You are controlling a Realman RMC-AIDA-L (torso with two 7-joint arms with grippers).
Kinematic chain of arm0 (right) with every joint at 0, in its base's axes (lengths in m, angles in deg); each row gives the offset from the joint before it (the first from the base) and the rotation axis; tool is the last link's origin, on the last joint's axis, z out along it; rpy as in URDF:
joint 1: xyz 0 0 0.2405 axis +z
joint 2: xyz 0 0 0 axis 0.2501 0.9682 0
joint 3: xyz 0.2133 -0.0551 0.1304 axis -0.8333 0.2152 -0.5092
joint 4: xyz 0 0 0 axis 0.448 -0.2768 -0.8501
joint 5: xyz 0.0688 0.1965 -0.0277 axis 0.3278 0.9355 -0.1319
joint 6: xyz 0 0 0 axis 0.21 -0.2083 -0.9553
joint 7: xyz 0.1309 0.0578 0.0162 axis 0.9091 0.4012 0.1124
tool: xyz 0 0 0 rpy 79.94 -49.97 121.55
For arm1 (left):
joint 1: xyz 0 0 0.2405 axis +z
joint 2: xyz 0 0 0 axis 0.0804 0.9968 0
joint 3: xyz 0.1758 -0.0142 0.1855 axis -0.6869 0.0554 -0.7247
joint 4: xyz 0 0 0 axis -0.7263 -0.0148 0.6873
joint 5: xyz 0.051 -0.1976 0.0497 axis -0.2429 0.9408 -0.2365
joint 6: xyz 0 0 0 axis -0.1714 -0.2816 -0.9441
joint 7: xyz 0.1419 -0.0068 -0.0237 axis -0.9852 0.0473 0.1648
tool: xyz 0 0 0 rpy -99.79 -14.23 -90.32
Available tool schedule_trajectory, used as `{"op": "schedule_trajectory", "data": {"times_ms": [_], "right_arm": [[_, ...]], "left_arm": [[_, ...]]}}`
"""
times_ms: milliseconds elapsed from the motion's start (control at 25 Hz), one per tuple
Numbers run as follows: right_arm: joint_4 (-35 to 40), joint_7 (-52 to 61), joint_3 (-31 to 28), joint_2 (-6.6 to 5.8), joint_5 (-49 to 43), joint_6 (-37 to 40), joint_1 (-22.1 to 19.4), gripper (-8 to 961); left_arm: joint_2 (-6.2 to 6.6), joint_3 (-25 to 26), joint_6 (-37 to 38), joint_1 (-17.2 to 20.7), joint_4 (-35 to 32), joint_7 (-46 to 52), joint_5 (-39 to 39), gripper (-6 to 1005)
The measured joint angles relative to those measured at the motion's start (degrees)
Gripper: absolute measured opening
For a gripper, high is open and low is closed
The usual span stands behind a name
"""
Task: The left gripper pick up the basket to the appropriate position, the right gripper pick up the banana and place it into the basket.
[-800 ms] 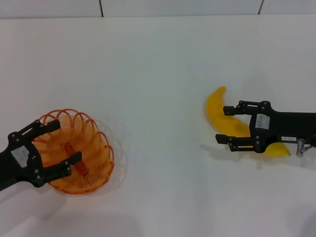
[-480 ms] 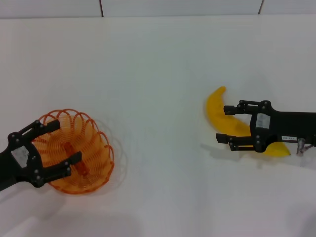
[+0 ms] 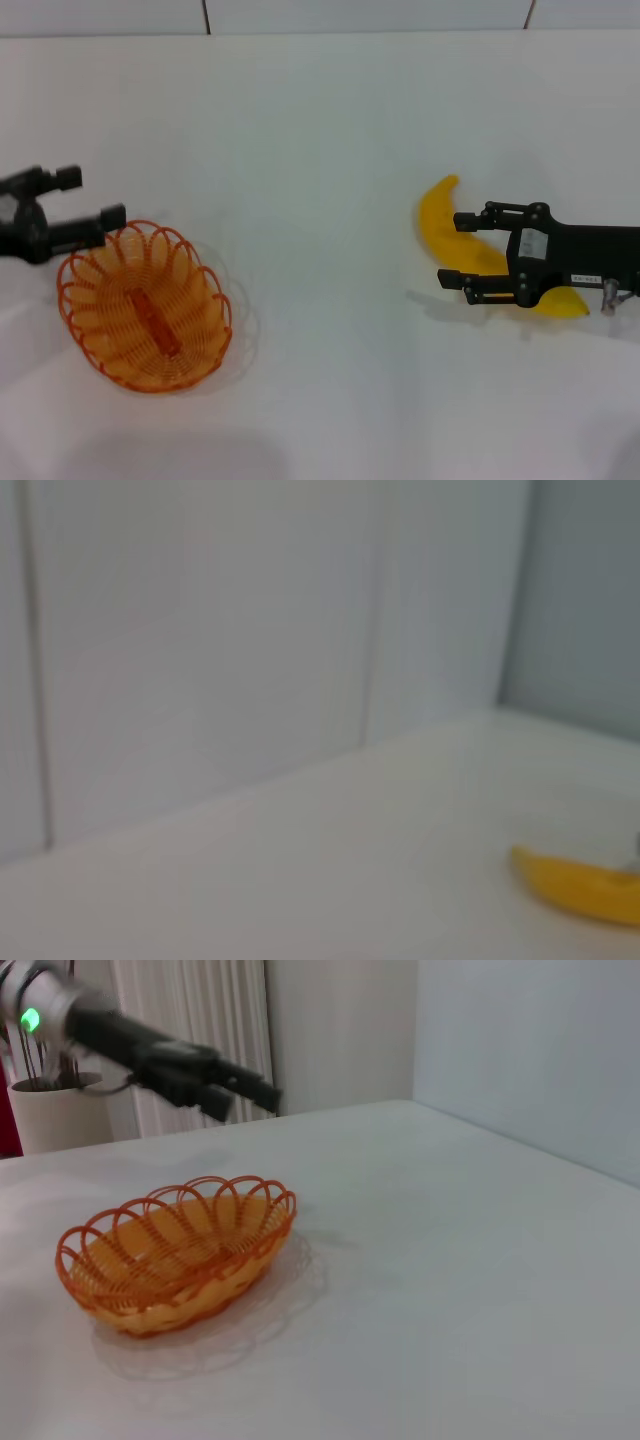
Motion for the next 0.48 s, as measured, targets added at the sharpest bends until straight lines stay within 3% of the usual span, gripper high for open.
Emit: {"op": "schedule_trajectory", "data": {"times_ms": [120,200,280,480], "right_arm": [[0.00,0.00,-0.06,-0.01,-0.01,0.00,0.04,793],[0.00,0.00,-0.05,-0.06,-0.10,0.00,0.06,793],[0.00,0.08,0.09,-0.10,-0.13,0.00,0.33,793],[0.00,0.33,0.28,-0.02,-0.14,0.01,1.24,793]], "left_arm": [[0.25,0.60,-0.66,-5.12,-7.93,13.09,-12.96,890],[-0.07,0.73,-0.29,-8.58,-12.00,16.86,-22.82,890],[-0.57,-0.30,0.25,-10.03,-15.12,15.67,-28.47,890],[-0.59,-3.62,2.94,-10.61,-20.81,9.98,-32.25,891]]}}
